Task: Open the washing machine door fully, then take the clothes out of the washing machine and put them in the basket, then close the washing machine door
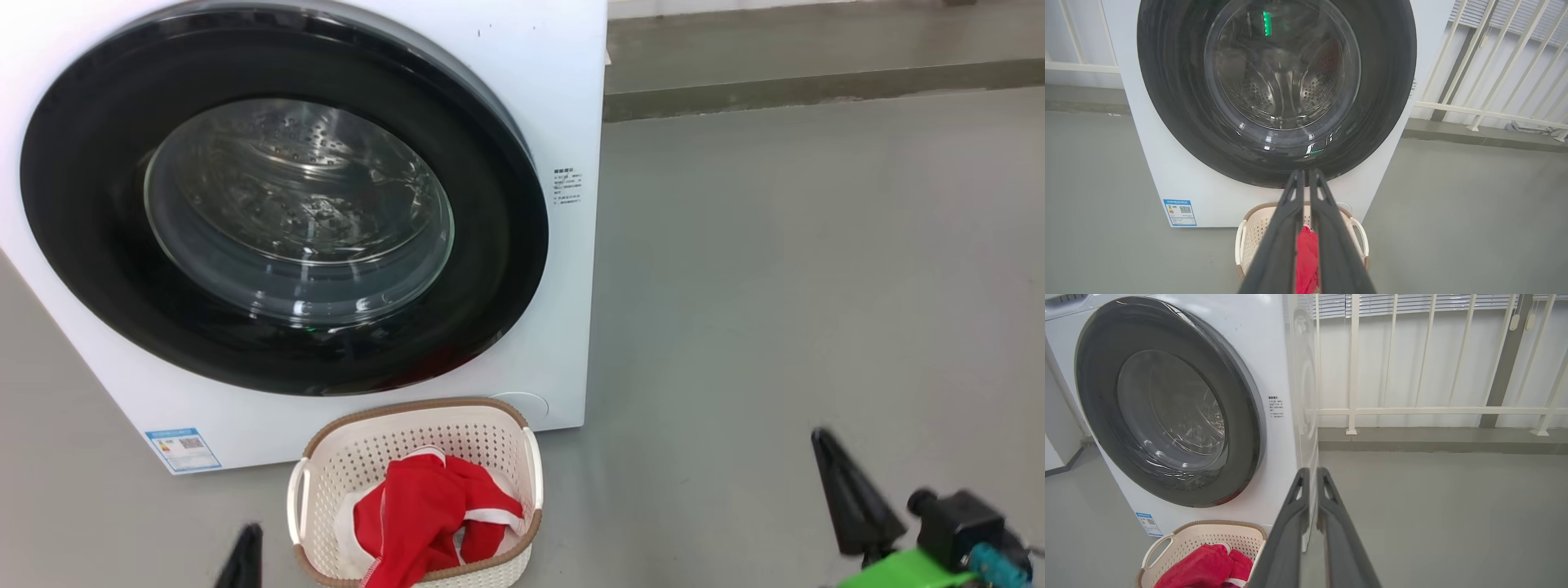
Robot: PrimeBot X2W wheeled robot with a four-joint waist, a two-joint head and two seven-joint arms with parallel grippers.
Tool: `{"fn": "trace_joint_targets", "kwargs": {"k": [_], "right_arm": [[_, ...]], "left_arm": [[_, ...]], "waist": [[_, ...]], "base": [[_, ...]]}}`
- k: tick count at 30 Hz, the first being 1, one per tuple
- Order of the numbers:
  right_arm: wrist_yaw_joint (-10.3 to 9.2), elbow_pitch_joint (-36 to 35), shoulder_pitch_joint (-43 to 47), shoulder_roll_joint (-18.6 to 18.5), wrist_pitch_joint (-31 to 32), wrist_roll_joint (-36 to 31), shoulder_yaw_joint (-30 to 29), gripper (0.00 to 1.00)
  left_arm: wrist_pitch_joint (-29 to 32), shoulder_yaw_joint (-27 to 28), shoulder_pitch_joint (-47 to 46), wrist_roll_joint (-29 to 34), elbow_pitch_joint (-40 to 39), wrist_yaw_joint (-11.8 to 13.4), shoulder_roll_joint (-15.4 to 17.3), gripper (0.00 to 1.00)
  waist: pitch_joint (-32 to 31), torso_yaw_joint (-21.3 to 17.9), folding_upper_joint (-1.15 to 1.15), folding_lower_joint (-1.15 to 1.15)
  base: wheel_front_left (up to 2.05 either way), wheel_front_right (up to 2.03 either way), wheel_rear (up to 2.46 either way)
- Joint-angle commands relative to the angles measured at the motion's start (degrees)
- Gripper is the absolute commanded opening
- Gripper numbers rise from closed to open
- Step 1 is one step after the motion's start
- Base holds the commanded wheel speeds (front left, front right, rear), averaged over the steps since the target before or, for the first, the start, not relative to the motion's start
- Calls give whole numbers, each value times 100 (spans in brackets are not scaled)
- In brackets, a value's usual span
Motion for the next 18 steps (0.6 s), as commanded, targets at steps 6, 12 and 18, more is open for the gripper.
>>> {"fn": "trace_joint_targets", "kwargs": {"k": [6, 12, 18], "right_arm": [[-1, -38, -92, -11, 111, 376, -46, 0], [-2, -30, -130, 3, 211, 742, -80, 0], [-3, -20, -173, 16, 310, 1109, -114, 0]], "left_arm": [[116, 48, -88, -361, -40, -2, 12, 0], [209, 63, -131, -717, -48, -4, -3, 0], [305, 81, -182, -1072, -51, -6, -19, 0]], "waist": [[15, 1, 0, 12], [50, 2, 0, 1], [77, 3, 0, 0]], "base": [[0, 0, 0], [0, 0, 0], [0, 0, 0]]}}
